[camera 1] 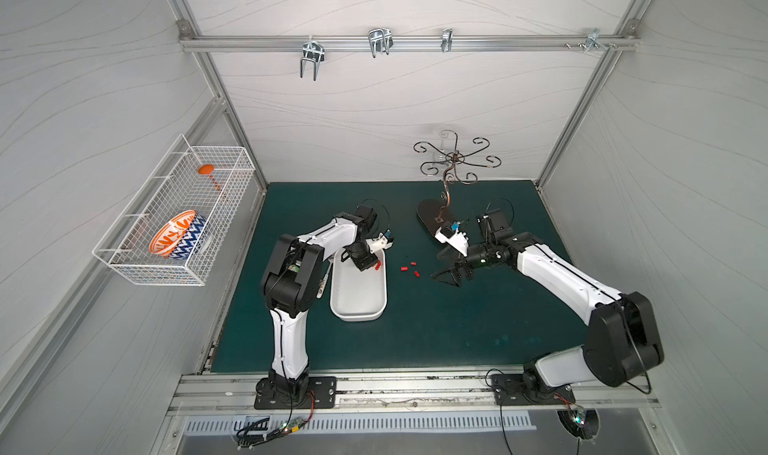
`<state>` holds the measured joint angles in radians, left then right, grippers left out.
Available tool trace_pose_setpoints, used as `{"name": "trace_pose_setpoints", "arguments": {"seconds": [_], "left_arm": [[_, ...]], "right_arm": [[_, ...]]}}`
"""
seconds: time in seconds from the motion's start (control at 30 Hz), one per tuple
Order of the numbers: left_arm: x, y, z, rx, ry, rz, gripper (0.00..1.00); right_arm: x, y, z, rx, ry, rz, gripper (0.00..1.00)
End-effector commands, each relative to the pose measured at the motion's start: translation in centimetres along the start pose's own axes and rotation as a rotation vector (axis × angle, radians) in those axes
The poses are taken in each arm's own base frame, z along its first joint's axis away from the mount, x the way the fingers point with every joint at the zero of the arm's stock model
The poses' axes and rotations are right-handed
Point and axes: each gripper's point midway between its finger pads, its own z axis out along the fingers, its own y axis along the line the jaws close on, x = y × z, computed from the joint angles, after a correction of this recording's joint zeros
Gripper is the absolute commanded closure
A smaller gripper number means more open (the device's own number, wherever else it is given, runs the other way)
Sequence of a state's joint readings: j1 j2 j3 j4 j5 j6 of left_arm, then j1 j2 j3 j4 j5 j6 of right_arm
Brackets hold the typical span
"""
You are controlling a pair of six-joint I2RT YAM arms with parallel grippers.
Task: Take the screw protection sleeves out of the storage box
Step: Pick up the screw protection sleeve from the storage box, then place the screw protection sleeve at the center of the board.
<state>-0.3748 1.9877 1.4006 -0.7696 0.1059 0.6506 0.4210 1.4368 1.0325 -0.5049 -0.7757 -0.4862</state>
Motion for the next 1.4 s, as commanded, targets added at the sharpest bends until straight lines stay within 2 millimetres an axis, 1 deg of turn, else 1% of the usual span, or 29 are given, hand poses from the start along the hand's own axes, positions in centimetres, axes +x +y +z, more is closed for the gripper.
{"name": "trace_pose_setpoints", "arguments": {"seconds": [0.0,0.23,0.4,0.57,0.63,0.7,0.83,0.9,1.0,1.1,1.2,1.3,1.37], "left_arm": [[-0.2,-0.6,-2.1,0.013,-0.046,-0.016,1.00],[0.7,-1.0,-5.1,0.022,-0.099,-0.048,1.00],[0.7,-2.3,-7.6,0.053,-0.163,-0.045,1.00],[-1.1,-4.8,-11.0,0.123,-0.286,-0.015,1.00],[-2.0,-5.7,-11.8,0.138,-0.309,0.014,1.00],[-3.1,-6.6,-12.0,0.149,-0.315,0.047,1.00],[-6.1,-8.8,-11.2,0.165,-0.304,0.142,1.00],[-7.7,-9.7,-10.3,0.168,-0.294,0.183,1.00],[-9.9,-10.6,-8.3,0.164,-0.263,0.234,1.00],[-11.6,-10.4,-5.8,0.141,-0.229,0.246,1.00],[-12.9,-10.2,-4.0,0.150,-0.212,0.240,1.00],[-13.7,-10.2,-2.6,0.154,-0.200,0.243,0.99],[-14.1,-10.2,-1.6,0.153,-0.194,0.244,0.97]], "right_arm": [[-0.4,0.3,-0.5,-0.003,-0.019,-0.005,0.01],[-0.5,0.1,-0.8,0.004,-0.024,-0.004,0.01],[-0.6,-0.4,-1.4,0.020,-0.038,0.006,0.01],[-1.0,-1.1,-2.9,0.053,-0.070,0.022,0.01],[-1.1,-1.6,-3.7,0.078,-0.086,0.030,0.01],[-1.1,-2.2,-4.7,0.108,-0.102,0.044,0.01],[-1.0,-4.1,-7.1,0.191,-0.138,0.089,0.01],[-0.8,-5.1,-8.2,0.238,-0.148,0.110,0.01],[-0.5,-6.3,-9.4,0.297,-0.154,0.143,0.01],[0.2,-7.8,-10.1,0.369,-0.129,0.168,0.01],[0.6,-8.7,-10.7,0.412,-0.118,0.192,0.01],[0.8,-9.1,-11.0,0.420,-0.121,0.211,0.01],[0.7,-8.9,-10.9,0.412,-0.127,0.212,0.01]]}}
